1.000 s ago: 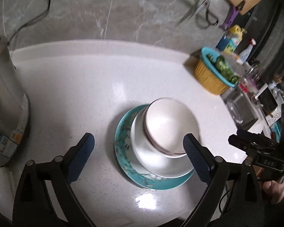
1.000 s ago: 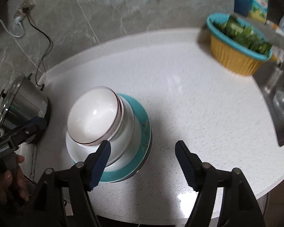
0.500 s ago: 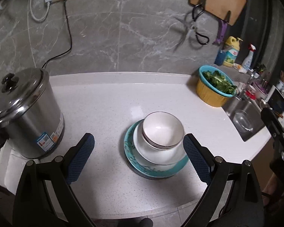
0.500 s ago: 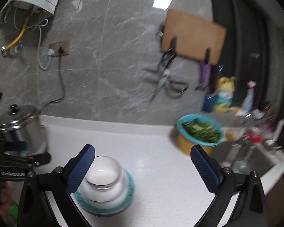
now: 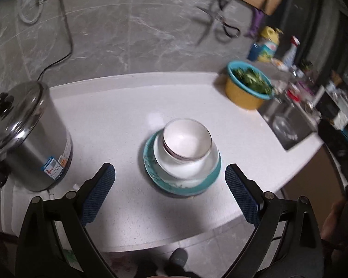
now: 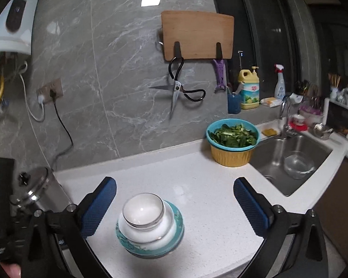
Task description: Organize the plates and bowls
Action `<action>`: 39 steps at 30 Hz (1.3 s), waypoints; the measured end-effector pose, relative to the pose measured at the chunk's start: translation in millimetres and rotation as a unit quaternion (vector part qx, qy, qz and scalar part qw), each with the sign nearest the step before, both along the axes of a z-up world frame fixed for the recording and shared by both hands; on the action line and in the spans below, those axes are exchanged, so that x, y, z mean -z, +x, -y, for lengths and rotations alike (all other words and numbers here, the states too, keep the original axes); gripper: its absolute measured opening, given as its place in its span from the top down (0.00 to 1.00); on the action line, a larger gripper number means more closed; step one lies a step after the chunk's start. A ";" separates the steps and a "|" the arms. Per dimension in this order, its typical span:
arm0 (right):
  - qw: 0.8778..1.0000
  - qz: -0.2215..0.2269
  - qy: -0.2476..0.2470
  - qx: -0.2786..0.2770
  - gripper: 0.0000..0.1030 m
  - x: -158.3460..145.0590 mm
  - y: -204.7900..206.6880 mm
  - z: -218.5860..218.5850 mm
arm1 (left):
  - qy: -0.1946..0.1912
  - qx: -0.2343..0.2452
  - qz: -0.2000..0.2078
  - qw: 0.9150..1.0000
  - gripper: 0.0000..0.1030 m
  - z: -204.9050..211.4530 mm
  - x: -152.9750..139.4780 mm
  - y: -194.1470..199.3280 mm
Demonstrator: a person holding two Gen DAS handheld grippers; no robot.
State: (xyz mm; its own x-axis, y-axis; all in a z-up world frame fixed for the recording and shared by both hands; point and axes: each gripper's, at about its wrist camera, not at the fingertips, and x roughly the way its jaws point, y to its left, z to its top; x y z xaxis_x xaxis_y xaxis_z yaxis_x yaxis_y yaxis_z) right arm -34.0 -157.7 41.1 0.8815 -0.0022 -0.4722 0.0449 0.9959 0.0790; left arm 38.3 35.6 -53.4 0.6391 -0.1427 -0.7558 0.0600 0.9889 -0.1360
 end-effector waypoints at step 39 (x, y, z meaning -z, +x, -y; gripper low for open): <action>0.986 -0.156 -0.010 0.060 0.00 15.6 9.2 -29.3 | 0.042 -0.009 0.014 0.999 0.06 -20.1 -11.0 -7.3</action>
